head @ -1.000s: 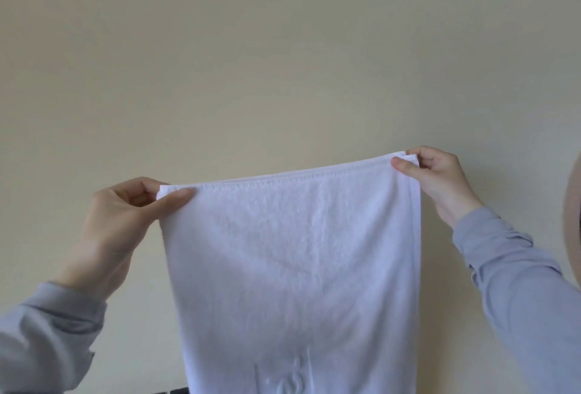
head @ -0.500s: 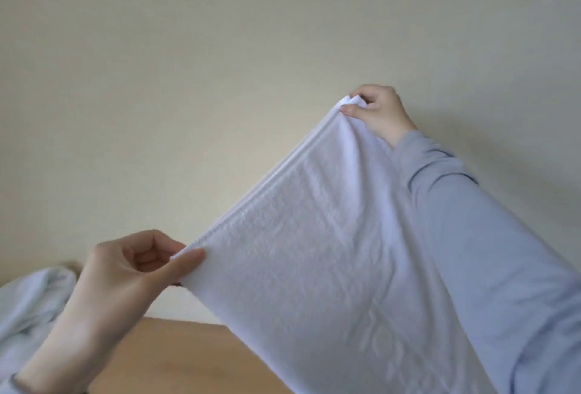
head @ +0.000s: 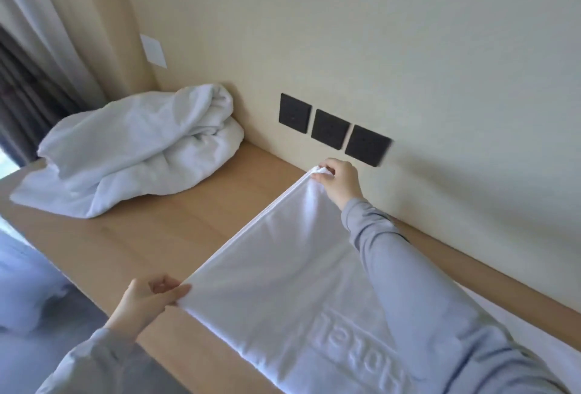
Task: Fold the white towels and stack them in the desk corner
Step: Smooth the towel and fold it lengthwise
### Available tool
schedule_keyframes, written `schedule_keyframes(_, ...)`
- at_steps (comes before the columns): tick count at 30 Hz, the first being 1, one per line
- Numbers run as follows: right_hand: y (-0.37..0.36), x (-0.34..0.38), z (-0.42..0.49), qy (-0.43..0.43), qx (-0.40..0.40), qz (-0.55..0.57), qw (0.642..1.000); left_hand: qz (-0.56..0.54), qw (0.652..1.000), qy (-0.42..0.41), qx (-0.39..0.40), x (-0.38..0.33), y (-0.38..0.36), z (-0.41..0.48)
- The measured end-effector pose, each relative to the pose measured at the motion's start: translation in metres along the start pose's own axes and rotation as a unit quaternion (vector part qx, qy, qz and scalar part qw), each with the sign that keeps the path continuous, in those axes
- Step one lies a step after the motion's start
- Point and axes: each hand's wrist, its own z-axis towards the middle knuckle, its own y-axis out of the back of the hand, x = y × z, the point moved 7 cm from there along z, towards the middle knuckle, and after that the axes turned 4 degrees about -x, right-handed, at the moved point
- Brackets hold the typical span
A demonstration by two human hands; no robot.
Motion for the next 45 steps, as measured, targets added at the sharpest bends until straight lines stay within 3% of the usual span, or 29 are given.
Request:
schedule_keyframes(5, -0.109, 0.022, 0.045, 0.016, 0.067, -0.1, 0.993, 0.04, 0.998, 0.041, 0.017, 0.041, 0.018, 0.038)
schedule_keyframes(11, -0.203, -0.007, 0.07, -0.032, 0.139, -0.147, 0.979, 0.15, 0.984, 0.067, -0.068, 0.075, 0.034, 0.061)
schedule_keyframes(13, -0.224, -0.015, 0.073, -0.018, 0.162, -0.197, 0.967, 0.208, 0.972, 0.011, -0.111, 0.064, 0.034, 0.068)
schedule_keyframes(16, -0.234, -0.008, 0.062, 0.052, 0.139, -0.223, 0.963, 0.307, 0.929, -0.149, -0.145, 0.029, 0.007, 0.073)
schedule_keyframes(19, -0.22, 0.009, 0.024, 0.174, 0.066, -0.167, 0.968, 0.357, 0.899, -0.235, -0.097, -0.007, -0.047, 0.078)
schedule_keyframes(21, -0.215, 0.014, -0.021, 0.279, 0.055, -0.147, 0.947, 0.414, 0.851, -0.323, -0.025, -0.017, -0.088, 0.078)
schedule_keyframes(23, -0.224, 0.006, -0.074, 0.368, 0.136, -0.157, 0.906, 0.463, 0.793, -0.394, 0.041, -0.008, -0.111, 0.074)
schedule_keyframes(25, -0.236, -0.012, -0.104, 0.418, 0.225, -0.184, 0.86, 0.471, 0.777, -0.415, 0.053, 0.012, -0.107, 0.074)
schedule_keyframes(29, -0.254, -0.037, -0.06, 0.42, 0.285, -0.278, 0.816, 0.448, 0.806, -0.385, 0.037, 0.034, -0.087, 0.081)
schedule_keyframes(34, -0.272, -0.036, 0.014, 0.294, 0.241, -0.32, 0.868, 0.43, 0.821, -0.372, 0.041, 0.032, -0.086, 0.085)
schedule_keyframes(39, -0.272, -0.031, 0.018, 0.261, 0.238, -0.301, 0.886, 0.41, 0.829, -0.376, 0.044, 0.025, -0.08, 0.086)
schedule_keyframes(41, -0.267, -0.018, 0.015, 0.276, 0.231, -0.251, 0.899, 0.332, 0.874, -0.353, 0.013, 0.02, -0.072, 0.09)
schedule_keyframes(43, -0.259, 0.003, 0.007, 0.342, 0.201, -0.209, 0.894, 0.213, 0.936, -0.274, -0.063, 0.018, -0.056, 0.1)
schedule_keyframes(45, -0.256, 0.017, -0.006, 0.399, 0.181, -0.186, 0.879, 0.145, 0.959, -0.194, -0.144, 0.02, -0.046, 0.105)
